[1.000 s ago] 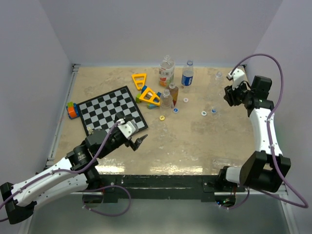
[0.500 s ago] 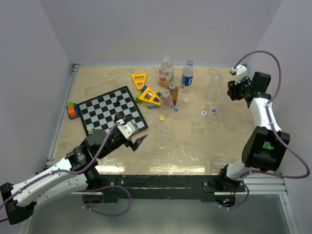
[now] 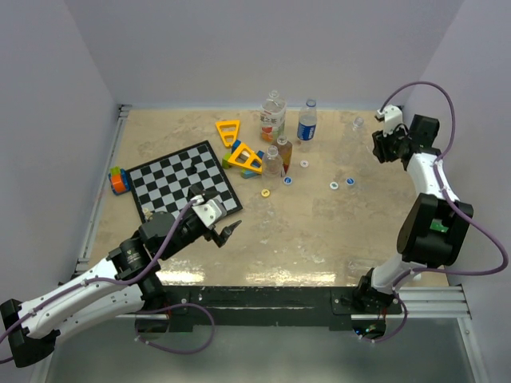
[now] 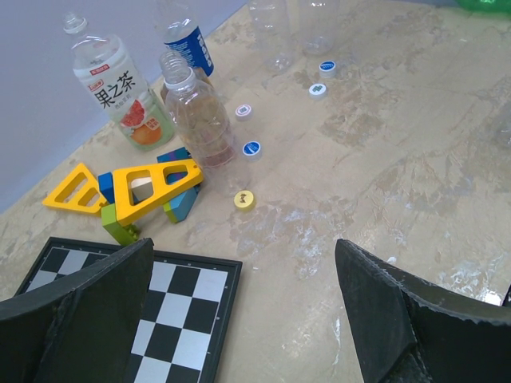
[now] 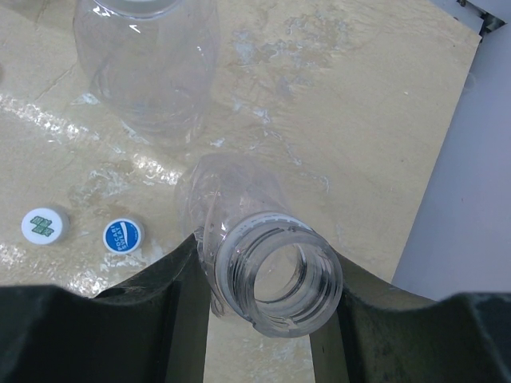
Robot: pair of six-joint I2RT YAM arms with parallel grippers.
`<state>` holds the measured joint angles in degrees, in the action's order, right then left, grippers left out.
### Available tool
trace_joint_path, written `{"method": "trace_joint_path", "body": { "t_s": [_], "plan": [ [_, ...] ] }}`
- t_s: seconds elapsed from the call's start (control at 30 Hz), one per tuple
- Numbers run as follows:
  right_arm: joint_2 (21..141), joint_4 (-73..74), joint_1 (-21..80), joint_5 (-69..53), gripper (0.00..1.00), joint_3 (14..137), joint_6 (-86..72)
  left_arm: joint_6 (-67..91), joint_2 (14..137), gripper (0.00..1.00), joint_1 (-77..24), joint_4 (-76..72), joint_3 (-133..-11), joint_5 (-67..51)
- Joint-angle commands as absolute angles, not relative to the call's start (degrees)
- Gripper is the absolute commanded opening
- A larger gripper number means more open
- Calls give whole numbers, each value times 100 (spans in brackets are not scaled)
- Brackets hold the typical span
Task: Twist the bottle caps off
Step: Pick up the plastic bottle at the center of the board.
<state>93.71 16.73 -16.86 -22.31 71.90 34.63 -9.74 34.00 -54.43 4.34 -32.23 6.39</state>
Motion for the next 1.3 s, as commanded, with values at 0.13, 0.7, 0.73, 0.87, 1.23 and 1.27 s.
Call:
{"method": "trace_joint_path", "body": {
  "t_s": [0.13, 0.7, 0.73, 0.87, 1.23, 1.27],
  "plan": [
    [9387, 1626, -1538, -2048, 48, 7453, 3621, -1072, 3366, 100, -5440, 237, -3190, 633],
    [9378, 1784, -1485, -2127, 59, 7585, 3586, -1072, 3357, 100, -5440, 237, -3199, 624],
    [9334, 1793, -1485, -2136, 61, 7594, 3586, -1064, 3357, 100, -5440, 246, -3191, 624],
    [9097, 1837, -1485, -2153, 66, 7620, 3595, -1072, 3349, 100, -5440, 246, -3199, 624],
    [8464, 2153, -1494, -2162, 77, 7541, 3727, -1063, 3322, 100, -5441, 246, -3199, 633],
    [8403, 2171, -1494, -2145, 77, 7532, 3735, -1063, 3314, 100, -5440, 246, -3199, 633]
  ]
}}
